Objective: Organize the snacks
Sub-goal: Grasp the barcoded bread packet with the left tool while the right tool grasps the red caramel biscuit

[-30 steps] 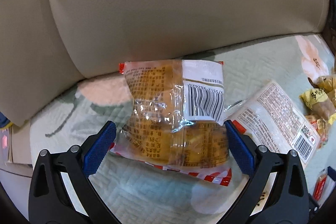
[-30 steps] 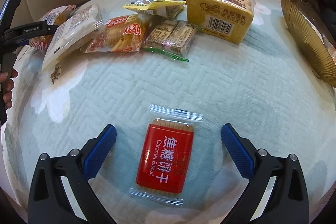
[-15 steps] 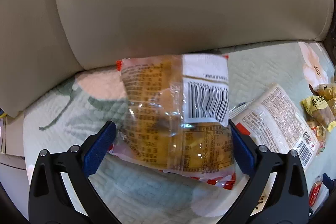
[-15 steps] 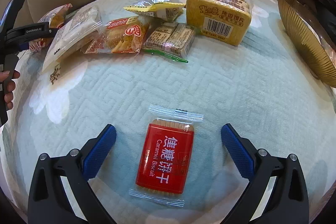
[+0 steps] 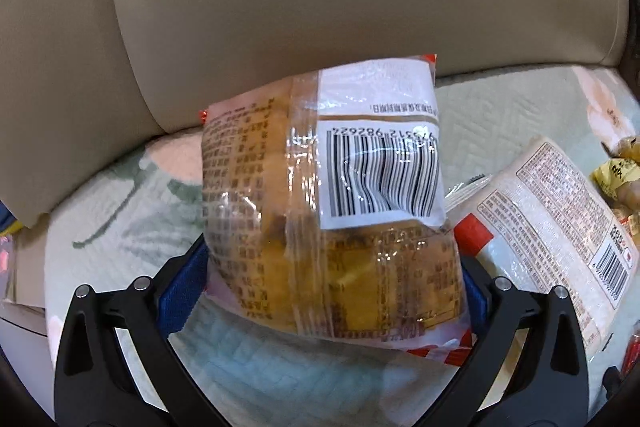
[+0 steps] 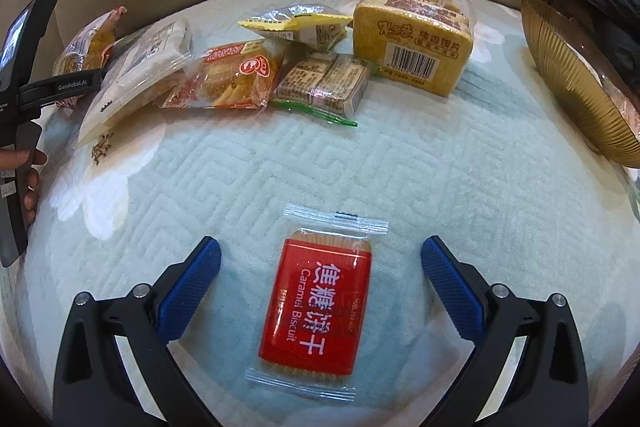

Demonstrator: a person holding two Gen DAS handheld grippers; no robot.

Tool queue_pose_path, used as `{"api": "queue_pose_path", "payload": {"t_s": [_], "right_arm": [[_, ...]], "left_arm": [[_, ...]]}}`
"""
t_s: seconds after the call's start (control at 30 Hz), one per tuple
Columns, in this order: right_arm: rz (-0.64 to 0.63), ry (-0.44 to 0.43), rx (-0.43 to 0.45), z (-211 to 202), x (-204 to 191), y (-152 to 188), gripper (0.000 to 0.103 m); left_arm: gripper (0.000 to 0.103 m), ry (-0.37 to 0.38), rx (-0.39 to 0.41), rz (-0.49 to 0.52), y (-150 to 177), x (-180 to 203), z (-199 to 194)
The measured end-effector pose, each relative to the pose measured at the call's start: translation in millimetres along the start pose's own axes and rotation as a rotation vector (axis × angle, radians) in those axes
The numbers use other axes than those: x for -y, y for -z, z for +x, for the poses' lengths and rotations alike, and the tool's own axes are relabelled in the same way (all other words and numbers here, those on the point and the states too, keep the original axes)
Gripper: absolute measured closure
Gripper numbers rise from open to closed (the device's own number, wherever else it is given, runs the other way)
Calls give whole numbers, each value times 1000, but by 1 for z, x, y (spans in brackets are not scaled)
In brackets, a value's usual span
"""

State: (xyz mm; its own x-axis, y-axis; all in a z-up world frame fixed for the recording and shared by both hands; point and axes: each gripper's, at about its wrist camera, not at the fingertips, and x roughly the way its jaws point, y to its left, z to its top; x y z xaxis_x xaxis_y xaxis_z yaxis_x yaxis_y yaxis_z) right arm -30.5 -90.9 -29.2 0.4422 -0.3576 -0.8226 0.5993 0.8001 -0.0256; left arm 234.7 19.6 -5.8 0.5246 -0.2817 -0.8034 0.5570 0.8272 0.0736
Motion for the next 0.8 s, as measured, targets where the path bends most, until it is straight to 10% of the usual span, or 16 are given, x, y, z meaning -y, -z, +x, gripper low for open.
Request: {"api": "queue_pose_path", "payload": {"t_s": [0.8], "right_arm": [[-6, -16, -13, -2, 6, -2, 5]], "left_arm": [[3, -17, 17, 3, 8, 17, -4]]}}
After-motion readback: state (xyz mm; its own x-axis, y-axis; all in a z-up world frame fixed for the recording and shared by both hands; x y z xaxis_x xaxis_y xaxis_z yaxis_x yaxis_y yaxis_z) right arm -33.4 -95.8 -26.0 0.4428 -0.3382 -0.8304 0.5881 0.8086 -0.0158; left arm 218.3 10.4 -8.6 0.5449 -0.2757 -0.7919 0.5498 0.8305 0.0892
